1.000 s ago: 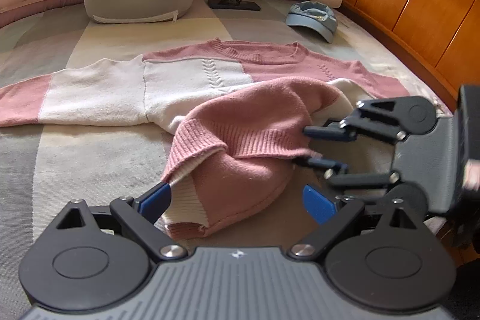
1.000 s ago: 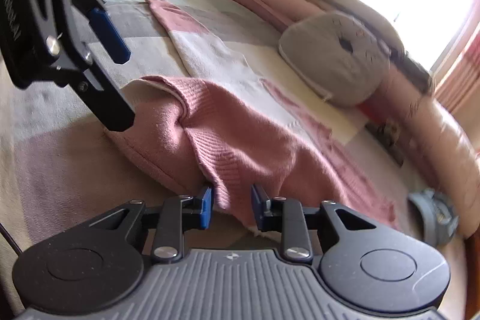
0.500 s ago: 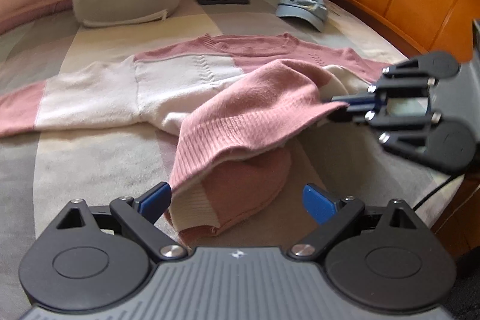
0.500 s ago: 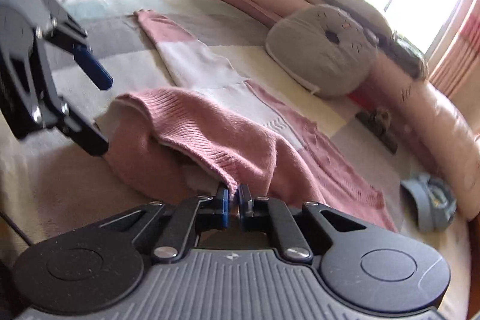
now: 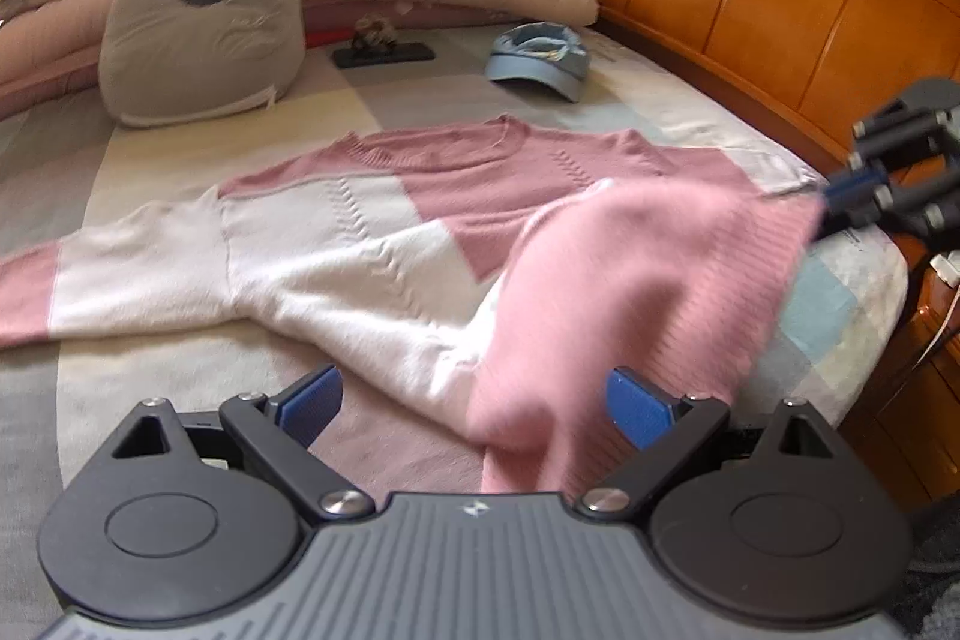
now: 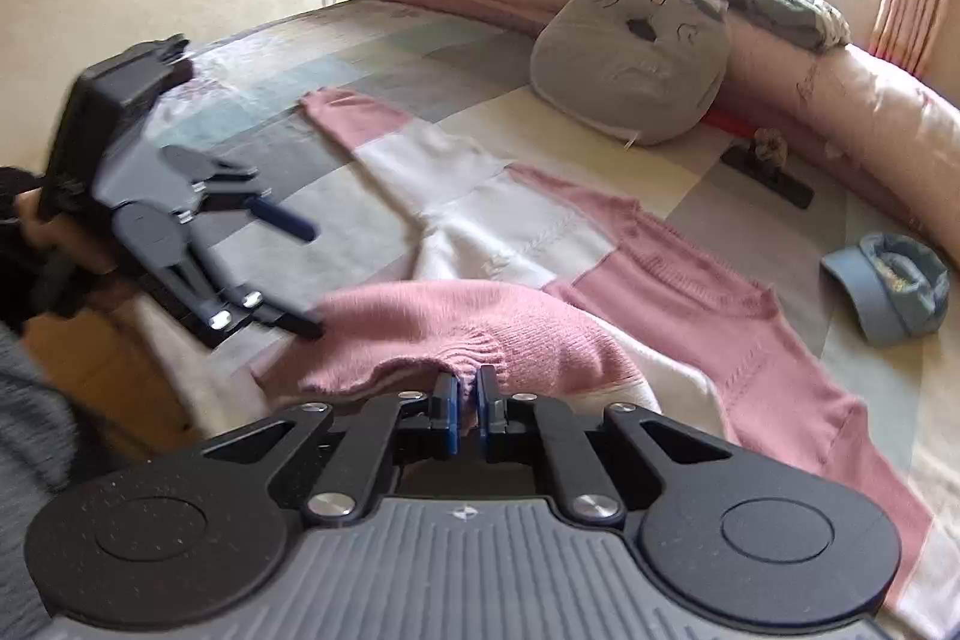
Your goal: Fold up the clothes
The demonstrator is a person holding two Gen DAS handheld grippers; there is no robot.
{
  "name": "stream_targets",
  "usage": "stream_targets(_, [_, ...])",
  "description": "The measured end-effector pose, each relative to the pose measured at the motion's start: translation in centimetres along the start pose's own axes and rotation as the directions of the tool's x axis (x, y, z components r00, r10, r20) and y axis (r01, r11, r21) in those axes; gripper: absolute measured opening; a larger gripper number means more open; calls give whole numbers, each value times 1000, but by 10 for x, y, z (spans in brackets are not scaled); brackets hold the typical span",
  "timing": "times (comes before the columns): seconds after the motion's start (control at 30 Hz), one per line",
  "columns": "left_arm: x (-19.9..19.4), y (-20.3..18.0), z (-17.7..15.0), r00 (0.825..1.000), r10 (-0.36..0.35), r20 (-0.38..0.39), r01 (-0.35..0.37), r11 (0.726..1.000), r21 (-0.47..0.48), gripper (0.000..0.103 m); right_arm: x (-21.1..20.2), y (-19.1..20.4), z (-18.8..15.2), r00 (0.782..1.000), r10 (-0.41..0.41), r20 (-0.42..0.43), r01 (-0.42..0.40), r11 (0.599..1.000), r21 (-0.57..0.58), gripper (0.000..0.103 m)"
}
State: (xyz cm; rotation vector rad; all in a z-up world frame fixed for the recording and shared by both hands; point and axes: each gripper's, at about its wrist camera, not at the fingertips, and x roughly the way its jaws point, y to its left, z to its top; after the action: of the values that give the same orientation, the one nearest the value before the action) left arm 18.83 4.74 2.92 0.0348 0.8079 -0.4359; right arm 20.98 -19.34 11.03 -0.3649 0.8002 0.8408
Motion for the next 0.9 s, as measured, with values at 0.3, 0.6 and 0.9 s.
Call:
stream_targets(0.3, [22, -18, 21, 999, -33, -32, 35, 998, 53, 95, 21, -39, -58, 992, 2, -122, 31, 964, 266, 40])
stream_targets(0.6, [64, -84, 60, 966, -241, -98, 253, 957, 142, 95, 51, -82, -140, 971, -113, -211, 214, 807, 551, 55])
stream_targets(0.9, [184, -149, 52, 819, -363, -444, 379, 924, -57, 95, 17, -91, -205, 962, -217, -168, 273, 695, 665, 66])
